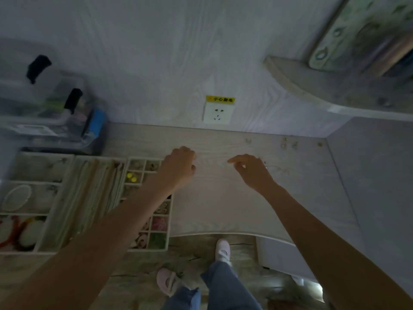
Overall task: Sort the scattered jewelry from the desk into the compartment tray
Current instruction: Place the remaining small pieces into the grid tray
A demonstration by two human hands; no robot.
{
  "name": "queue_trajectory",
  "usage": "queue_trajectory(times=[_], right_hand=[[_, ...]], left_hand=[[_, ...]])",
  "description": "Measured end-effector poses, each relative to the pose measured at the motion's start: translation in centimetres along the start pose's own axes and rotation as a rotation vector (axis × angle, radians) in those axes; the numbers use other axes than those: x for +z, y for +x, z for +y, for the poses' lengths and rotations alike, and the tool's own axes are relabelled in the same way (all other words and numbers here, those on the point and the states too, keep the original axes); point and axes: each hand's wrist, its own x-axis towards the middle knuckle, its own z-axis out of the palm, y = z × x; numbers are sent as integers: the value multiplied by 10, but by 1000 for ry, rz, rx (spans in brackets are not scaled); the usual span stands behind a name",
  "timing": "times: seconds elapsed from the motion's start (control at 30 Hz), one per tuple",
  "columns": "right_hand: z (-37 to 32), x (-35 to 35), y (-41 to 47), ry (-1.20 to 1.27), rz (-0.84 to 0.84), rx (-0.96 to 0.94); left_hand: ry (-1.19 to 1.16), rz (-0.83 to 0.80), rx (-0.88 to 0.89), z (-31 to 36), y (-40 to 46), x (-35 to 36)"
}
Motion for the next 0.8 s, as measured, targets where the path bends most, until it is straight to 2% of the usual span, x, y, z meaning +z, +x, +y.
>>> queue_trajectory(times=[0.17,0.4,0.63,0.73,0.8], right_hand=[[65,-36,10,-56,67,118],[157,-79,40,-162,-28,290],[195,-85,63,-159,-125,242],[194,-80,64,-174,-117,181],[193,-77,61,-161,-120,180]], left_hand=[[6,-123,99,65,59,23],[28,-162,125,128,126,75],[64,-80,15,143,145,102],[86,16,31,144,143,108],[187,81,68,142,143,107]])
